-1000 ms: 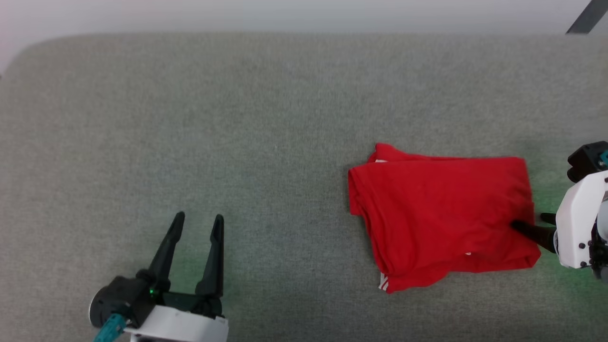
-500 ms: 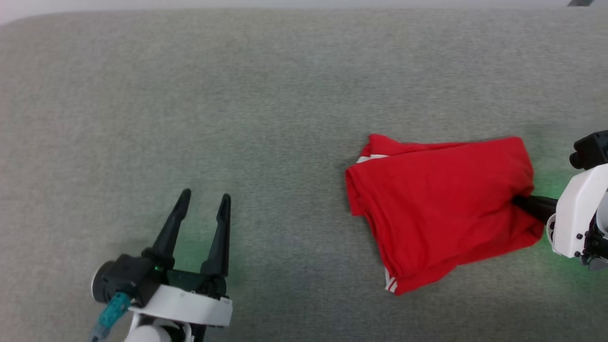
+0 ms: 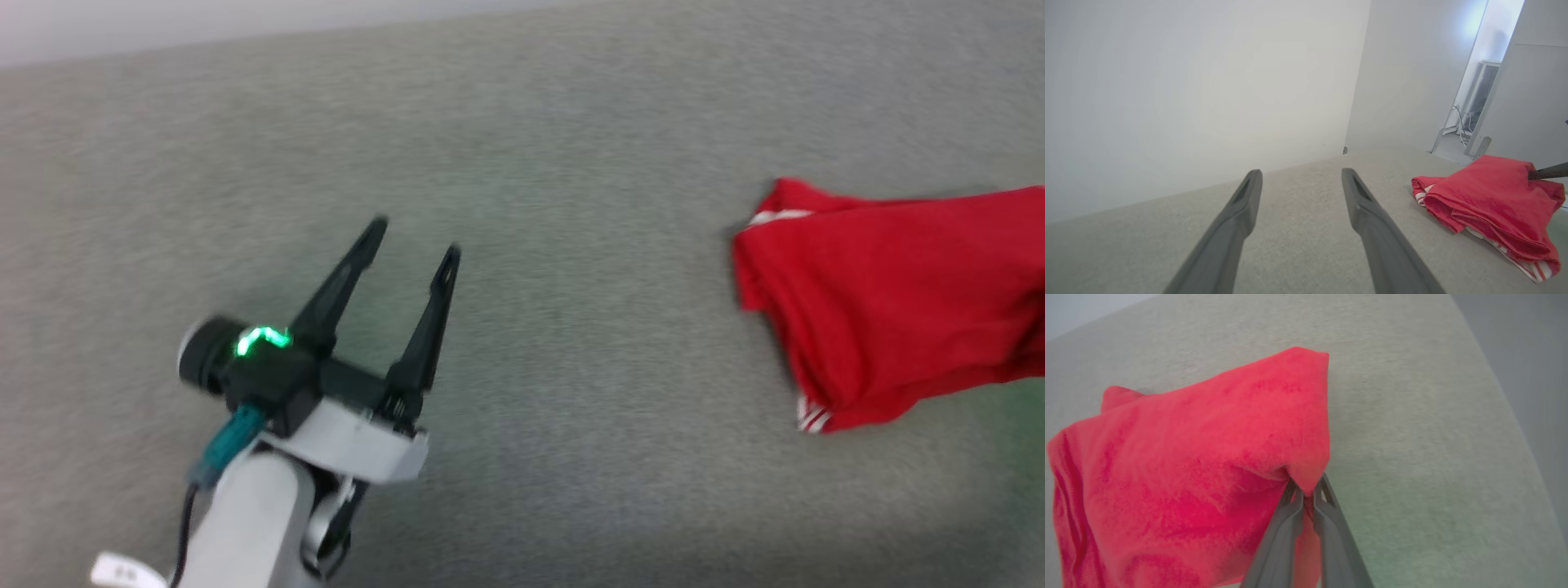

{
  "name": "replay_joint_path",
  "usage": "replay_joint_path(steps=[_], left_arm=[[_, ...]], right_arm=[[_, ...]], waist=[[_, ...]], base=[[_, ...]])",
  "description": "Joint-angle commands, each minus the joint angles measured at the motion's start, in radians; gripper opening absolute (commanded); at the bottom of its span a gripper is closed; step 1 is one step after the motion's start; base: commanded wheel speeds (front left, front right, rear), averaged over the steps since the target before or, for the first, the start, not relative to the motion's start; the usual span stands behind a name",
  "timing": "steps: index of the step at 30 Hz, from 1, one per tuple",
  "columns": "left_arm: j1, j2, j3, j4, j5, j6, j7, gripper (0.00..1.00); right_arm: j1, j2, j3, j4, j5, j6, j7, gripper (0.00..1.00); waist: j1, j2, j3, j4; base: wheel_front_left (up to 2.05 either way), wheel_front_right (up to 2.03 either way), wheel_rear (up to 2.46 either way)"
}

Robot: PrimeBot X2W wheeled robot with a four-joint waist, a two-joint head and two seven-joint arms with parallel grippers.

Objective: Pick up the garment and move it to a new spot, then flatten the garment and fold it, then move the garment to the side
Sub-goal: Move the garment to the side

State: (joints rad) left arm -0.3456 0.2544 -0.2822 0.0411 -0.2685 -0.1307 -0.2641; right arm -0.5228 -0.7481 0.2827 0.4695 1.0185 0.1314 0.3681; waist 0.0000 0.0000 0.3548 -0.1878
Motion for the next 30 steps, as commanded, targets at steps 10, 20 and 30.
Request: replay_joint_path(steps=[10, 20, 30], left_arm=[[-0.25, 0.083, -0.122, 0.034, -0.013, 0.001, 0.001, 1.0], [-0.367, 0.125, -0.154, 0.042, -0.033, 0.001, 0.001, 1.0], [-0.365, 0.15, -0.144, 0.039, -0.029, 0.001, 0.001, 1.0]], right_arm=[[-0.139, -0.001, -0.064, 0.168, -0.062, -0.002, -0.138, 0.0], [-0.362, 0.02, -0.048, 0.41, -0.245, -0.002, -0.305, 0.0], [-0.475, 0.086, -0.019, 0.62, -0.331, -0.002, -0.432, 0.0]], waist=[[0.0, 0.0, 0.133, -0.144], [0.0, 0.0, 0.209, -0.125], [0.0, 0.0, 0.235, -0.096]], base=[[0.0, 0.0, 0.0], [0.0, 0.0, 0.0], [0.0, 0.0, 0.0]])
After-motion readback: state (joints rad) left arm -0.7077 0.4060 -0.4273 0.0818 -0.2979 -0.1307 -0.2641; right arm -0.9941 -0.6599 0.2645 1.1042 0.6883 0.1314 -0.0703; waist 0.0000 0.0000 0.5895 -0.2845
